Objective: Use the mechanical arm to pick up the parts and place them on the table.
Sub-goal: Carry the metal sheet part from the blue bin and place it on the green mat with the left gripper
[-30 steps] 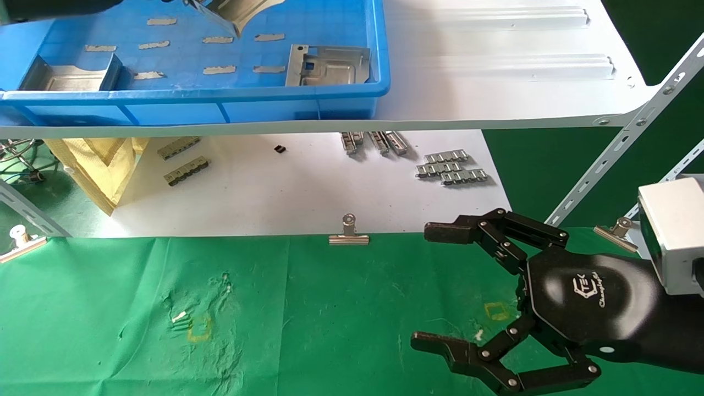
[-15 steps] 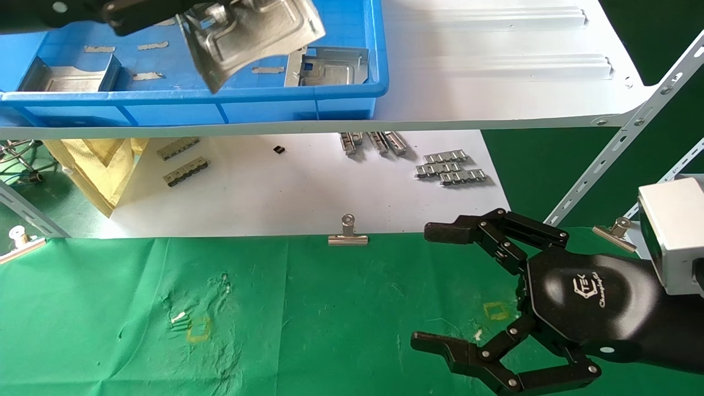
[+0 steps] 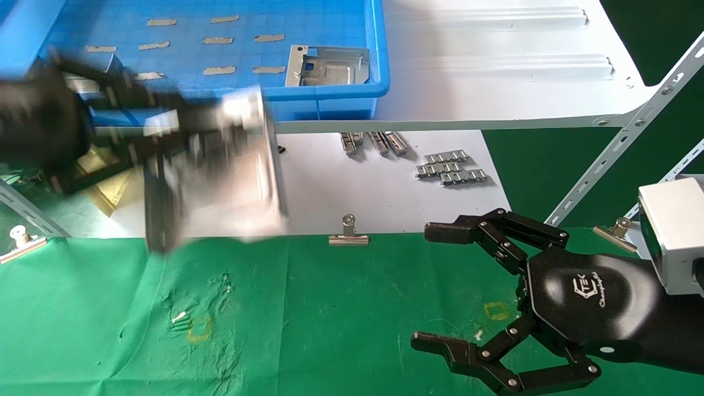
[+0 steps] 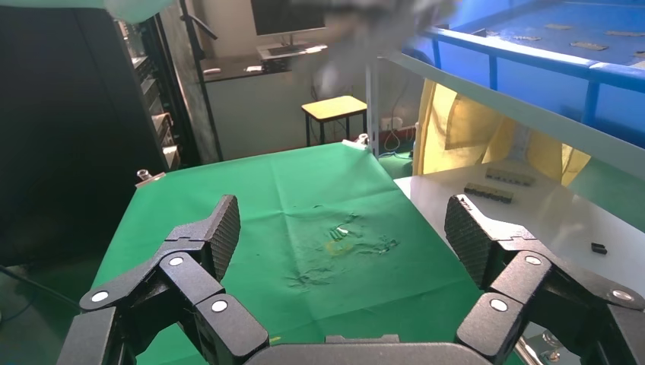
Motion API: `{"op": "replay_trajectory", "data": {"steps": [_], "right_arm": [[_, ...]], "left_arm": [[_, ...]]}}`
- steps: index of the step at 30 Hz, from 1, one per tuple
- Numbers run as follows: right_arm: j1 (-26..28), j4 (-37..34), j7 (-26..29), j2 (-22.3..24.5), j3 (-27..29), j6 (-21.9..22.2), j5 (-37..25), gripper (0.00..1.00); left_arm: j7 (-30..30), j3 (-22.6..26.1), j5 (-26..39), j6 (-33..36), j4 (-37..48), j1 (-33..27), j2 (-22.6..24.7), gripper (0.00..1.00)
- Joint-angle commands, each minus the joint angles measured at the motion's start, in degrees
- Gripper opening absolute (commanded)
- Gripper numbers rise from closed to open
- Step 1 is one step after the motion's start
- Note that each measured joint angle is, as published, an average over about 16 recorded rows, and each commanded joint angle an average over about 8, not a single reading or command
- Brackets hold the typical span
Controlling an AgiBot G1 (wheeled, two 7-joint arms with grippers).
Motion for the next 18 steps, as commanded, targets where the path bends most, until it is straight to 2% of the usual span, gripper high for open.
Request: {"op": "replay_trajectory", "data": {"steps": [1, 8, 18], "right_arm": [[0.0, 0.0, 0.0, 0.0, 0.0, 0.0, 0.0, 1.0], [0.0, 0.0, 0.0, 0.0, 0.0, 0.0, 0.0, 1.0], [0.0, 0.0, 0.0, 0.0, 0.0, 0.0, 0.0, 1.0]], "left_arm": [[0.77, 2.31, -1.4, -0.21, -2.66, 1.98, -2.02, 0.0], [15.71, 9.86, 3.88, -0.52, -3.86, 6.21, -3.29, 0.0], [28.66, 15.04, 5.05, -1.84, 8.0, 8.41, -0.76, 0.0]]}}
